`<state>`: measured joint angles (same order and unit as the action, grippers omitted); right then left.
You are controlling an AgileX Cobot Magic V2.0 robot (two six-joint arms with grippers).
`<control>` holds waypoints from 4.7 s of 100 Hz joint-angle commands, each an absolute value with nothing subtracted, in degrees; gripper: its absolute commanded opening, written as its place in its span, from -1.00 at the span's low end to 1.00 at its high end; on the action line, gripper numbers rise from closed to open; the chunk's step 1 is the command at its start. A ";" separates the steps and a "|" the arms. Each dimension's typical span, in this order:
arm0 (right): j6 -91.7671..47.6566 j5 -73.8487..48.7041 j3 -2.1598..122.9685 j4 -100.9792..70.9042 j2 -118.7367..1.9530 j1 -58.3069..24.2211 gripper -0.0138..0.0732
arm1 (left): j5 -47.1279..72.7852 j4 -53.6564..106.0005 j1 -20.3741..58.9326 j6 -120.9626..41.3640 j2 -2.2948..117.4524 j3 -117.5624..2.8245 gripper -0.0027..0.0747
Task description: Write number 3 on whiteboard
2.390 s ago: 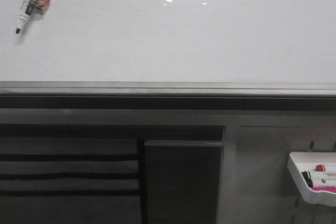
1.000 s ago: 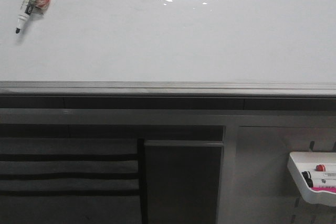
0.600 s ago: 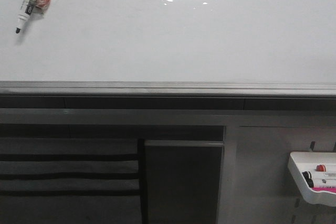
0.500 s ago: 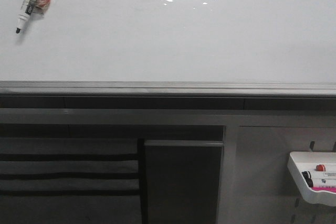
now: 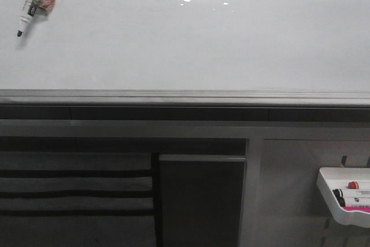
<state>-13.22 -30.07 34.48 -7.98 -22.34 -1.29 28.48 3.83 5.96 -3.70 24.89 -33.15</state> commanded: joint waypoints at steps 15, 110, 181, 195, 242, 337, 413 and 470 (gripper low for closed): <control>-13.83 -21.73 33.57 -8.22 -23.28 -1.11 -0.48 | 19.86 4.49 6.21 -3.70 29.94 -33.62 -0.53; -13.83 -22.61 32.81 -12.61 -30.53 -1.11 0.18 | 0.39 1.43 17.04 -12.20 69.19 -45.47 0.20; -13.83 -22.61 32.81 -12.61 -30.53 -1.11 0.18 | -4.93 1.01 14.68 -12.10 81.35 -52.50 -0.44; -13.83 -22.61 32.81 -12.61 -30.53 -1.11 0.18 | -5.17 1.01 14.68 -12.10 81.35 -52.50 -0.66; -14.55 -39.63 41.83 -15.00 -32.53 -1.22 0.18 | 15.68 1.78 19.93 -13.03 72.99 -56.12 -0.98; -63.39 -48.16 59.79 -40.43 -66.24 -32.72 0.18 | 47.32 19.60 46.03 -47.88 70.08 -61.89 -0.98; -64.83 -46.30 62.77 -40.64 -70.51 -35.89 -0.29 | 46.91 19.60 46.03 -48.22 70.08 -61.89 -0.98; -64.83 -46.98 62.77 -39.79 -70.51 -35.89 -0.68 | 44.41 15.54 45.80 -44.80 69.95 -61.89 -0.98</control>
<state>-65.03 -48.21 60.92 -38.74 -71.74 -35.90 48.48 15.09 45.85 -48.48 71.69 -59.99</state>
